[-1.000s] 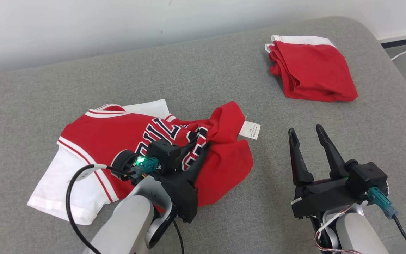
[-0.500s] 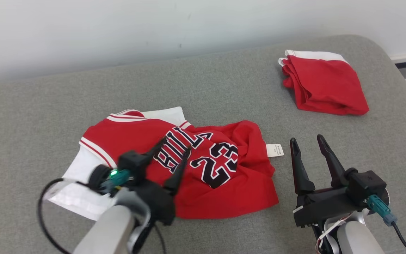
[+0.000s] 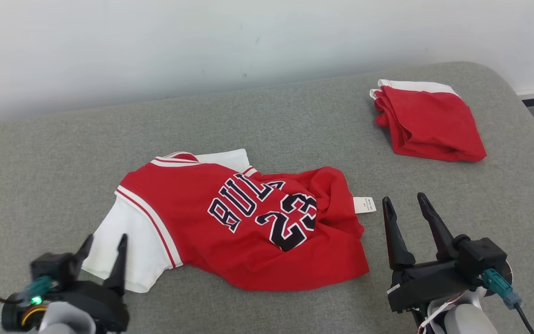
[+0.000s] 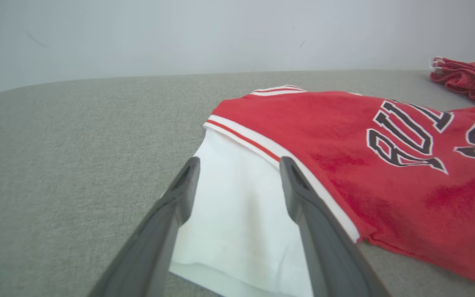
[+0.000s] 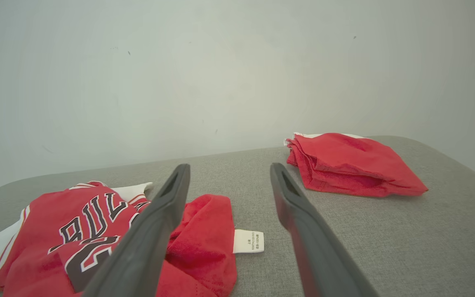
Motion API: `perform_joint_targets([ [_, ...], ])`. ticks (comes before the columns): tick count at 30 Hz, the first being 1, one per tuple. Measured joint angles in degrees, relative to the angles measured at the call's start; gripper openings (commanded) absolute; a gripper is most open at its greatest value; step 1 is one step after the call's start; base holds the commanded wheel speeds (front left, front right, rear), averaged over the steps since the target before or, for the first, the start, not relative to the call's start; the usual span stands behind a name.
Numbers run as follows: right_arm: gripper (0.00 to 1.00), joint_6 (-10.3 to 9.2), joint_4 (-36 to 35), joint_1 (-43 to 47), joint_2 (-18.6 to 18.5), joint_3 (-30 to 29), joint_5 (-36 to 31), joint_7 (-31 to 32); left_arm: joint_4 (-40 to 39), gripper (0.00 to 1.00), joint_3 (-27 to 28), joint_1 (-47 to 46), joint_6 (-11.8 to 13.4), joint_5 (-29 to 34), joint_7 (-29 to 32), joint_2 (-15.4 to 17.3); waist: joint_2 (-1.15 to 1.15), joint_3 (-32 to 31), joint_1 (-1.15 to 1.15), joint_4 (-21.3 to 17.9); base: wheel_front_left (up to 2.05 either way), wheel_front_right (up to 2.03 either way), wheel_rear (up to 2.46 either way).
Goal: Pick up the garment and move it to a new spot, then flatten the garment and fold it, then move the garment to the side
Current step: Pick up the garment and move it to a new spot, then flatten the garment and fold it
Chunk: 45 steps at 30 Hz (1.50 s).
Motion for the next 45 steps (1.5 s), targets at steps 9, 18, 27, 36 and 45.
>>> perform_joint_targets([
  [9,1.00,0.00,0.4,-0.9,0.0,1.6,0.3,0.0,1.0,1.00,6.2,0.6,-3.3,-7.9,5.9,5.6,0.00,1.0,0.00,-0.5,0.00,0.00,0.00],
  [18,1.00,0.00,0.9,-2.0,0.3,2.4,1.2,0.0,2.8,1.00,7.0,0.3,-6.5,-11.3,11.1,8.6,0.00,2.0,0.01,-2.6,0.00,0.00,0.00],
  [27,1.00,0.00,0.8,-2.1,0.4,2.6,1.3,0.0,5.9,1.00,5.6,0.2,-6.6,-11.3,12.1,8.5,0.00,2.9,0.01,-3.8,0.00,0.00,0.00],
  [36,1.00,0.00,0.8,-2.2,0.3,2.5,1.3,0.0,9.3,1.00,4.6,-0.6,-7.3,-11.8,12.0,6.9,0.00,3.5,0.00,-4.0,0.00,0.00,0.00],
  [45,1.00,0.00,1.0,-2.4,0.1,1.8,1.1,0.0,11.6,0.00,3.1,-1.1,-7.2,-11.2,7.6,4.4,0.00,3.5,0.00,-3.0,0.00,0.00,0.00],
])
